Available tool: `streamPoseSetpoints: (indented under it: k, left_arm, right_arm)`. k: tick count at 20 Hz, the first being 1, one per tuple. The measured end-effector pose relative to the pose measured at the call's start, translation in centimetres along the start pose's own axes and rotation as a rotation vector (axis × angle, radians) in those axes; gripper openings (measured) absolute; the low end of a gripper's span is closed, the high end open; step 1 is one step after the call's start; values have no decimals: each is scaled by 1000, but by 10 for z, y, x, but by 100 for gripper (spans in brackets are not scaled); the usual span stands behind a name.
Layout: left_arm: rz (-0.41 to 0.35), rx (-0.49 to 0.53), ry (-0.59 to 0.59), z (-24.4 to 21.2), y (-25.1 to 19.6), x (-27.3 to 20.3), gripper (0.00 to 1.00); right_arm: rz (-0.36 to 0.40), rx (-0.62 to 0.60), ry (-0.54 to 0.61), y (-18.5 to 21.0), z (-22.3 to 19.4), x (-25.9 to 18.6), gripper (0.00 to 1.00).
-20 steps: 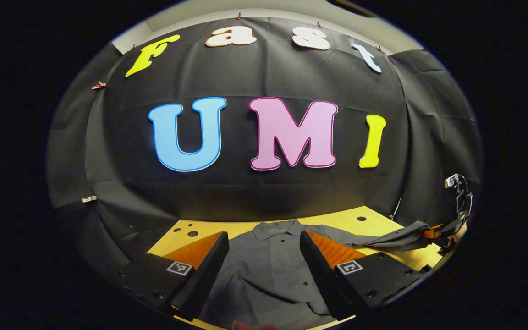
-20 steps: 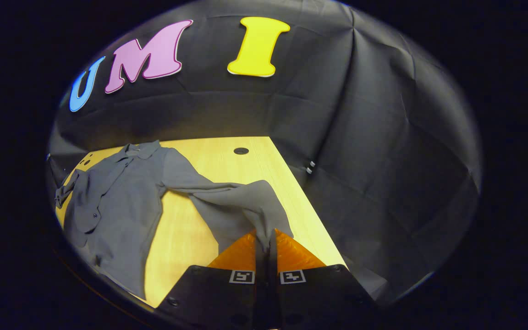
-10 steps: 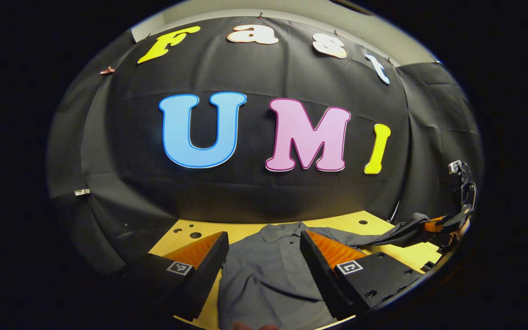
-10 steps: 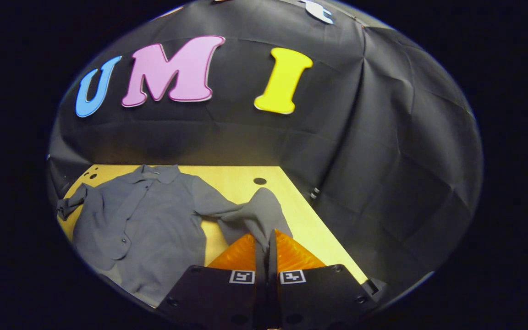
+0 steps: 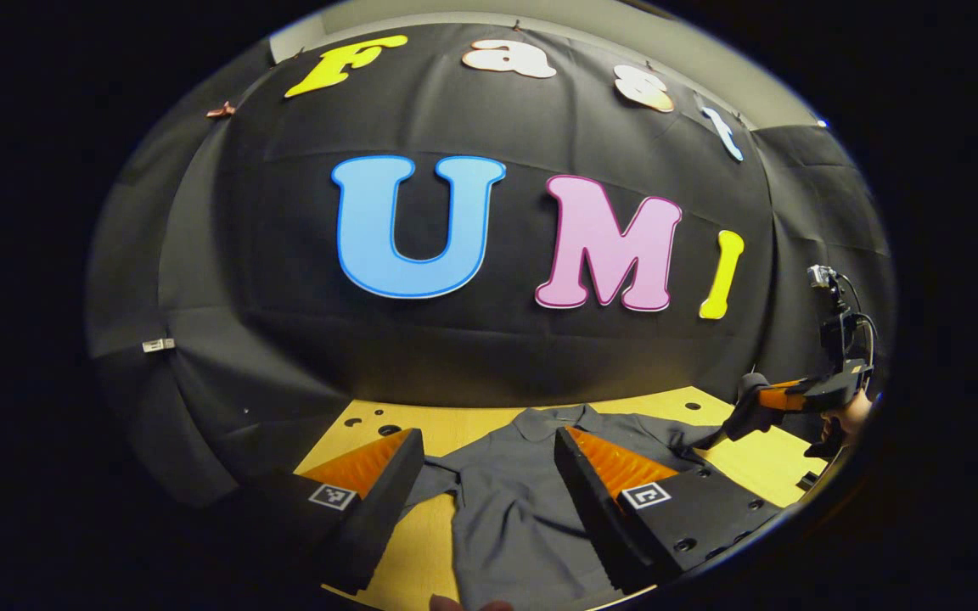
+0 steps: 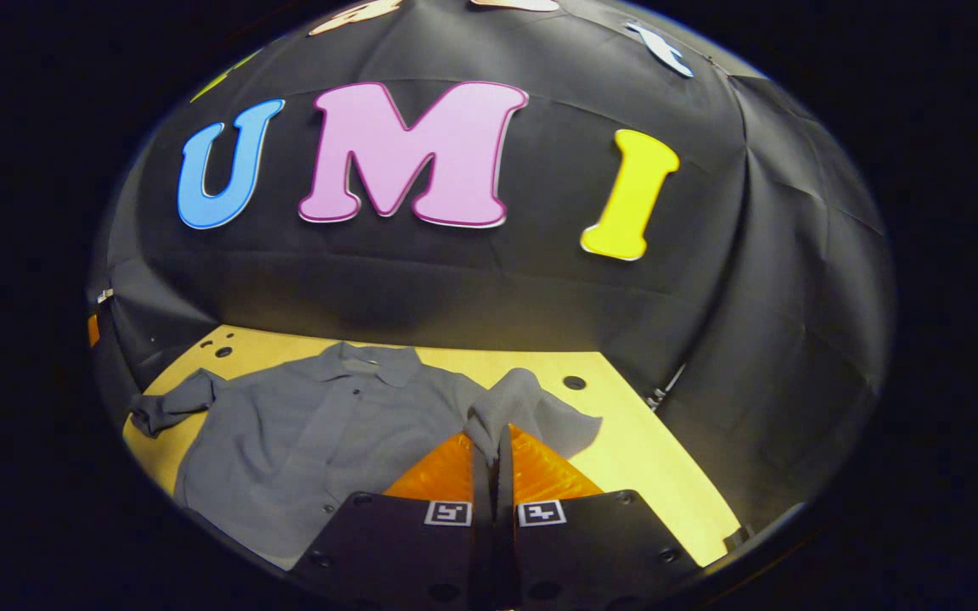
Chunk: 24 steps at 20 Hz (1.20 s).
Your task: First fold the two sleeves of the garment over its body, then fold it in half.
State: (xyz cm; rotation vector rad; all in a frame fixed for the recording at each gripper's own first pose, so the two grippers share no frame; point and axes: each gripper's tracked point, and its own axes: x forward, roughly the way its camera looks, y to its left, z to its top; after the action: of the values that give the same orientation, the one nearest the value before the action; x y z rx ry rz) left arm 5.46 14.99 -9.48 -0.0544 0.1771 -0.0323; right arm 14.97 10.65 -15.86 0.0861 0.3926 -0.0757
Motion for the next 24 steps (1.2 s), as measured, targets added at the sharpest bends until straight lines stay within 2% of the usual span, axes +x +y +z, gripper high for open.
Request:
streamPoseSetpoints:
  k: [9,14,15,16,21,24]
  left_arm:
    - [107,-10,46,-39,93,1,97]
    - [198,-40,138,-87,145,6,97]
    - [220,-40,154,-96,157,8,97]
    - [240,-37,168,-105,167,9,97]
    - [288,-26,246,-146,209,24,97]
    - [313,-42,299,-171,229,35,97]
  right_arm:
    - [131,-44,26,116,5,55,5]
    - [179,-64,60,167,-4,81,5]
    - [187,-65,73,179,-11,82,0]
    - [194,-61,87,188,-15,88,5]
    - [173,-17,180,213,-41,108,5]
    - [202,6,206,233,-45,112,5]
